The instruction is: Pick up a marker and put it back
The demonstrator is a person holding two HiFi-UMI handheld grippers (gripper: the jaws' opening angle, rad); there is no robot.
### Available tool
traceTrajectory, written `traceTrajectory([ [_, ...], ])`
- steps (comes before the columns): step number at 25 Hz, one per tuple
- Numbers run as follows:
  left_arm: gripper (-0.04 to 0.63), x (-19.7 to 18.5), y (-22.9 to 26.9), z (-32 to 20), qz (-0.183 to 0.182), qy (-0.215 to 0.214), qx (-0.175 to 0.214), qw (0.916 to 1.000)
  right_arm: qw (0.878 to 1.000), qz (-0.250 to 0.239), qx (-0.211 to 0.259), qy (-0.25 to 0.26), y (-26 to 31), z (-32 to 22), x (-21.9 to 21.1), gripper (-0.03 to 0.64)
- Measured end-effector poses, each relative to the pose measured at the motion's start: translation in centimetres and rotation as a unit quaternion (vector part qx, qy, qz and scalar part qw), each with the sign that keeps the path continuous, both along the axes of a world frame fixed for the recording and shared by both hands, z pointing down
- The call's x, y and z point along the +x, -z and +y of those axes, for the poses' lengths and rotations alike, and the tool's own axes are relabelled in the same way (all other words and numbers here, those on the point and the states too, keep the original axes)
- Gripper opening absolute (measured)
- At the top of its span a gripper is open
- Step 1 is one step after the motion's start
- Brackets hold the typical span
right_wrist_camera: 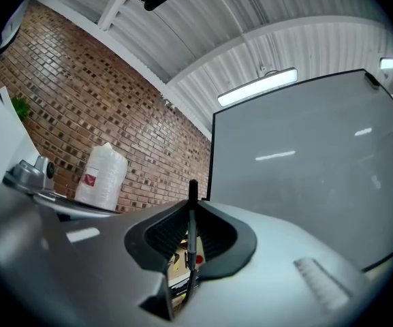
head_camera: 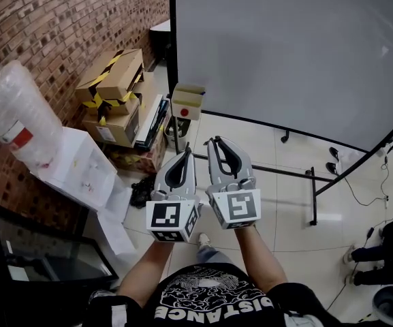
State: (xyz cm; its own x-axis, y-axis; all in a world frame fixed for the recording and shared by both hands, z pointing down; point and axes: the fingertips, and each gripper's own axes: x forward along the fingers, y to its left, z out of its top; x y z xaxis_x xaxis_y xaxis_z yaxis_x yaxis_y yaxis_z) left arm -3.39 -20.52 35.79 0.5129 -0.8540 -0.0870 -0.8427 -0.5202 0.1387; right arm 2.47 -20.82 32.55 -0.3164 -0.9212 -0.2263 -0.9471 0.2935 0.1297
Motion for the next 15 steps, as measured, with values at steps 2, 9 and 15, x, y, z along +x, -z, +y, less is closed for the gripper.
traceTrajectory([
  [2, 0.005, 0.1, -0.1, -0.5, 0.000, 0.000, -0.002, 1.0000, 1.000, -0.001, 0.000, 0.000, 0.0, -0.7, 0.1, 0.032],
  [9, 0.005, 0.6, -0.3, -3.3, -0.004, 0.001, -0.006, 1.0000, 1.000, -0.004, 0.001, -0.001, 0.1, -4.2, 0.6, 0.034],
  [15, 0.005, 1.3, -0.5, -6.1, -0.008, 0.004, -0.005, 0.9999, 1.000, -0.003, -0.001, 0.002, -0.2, -7.5, 1.1, 0.032],
])
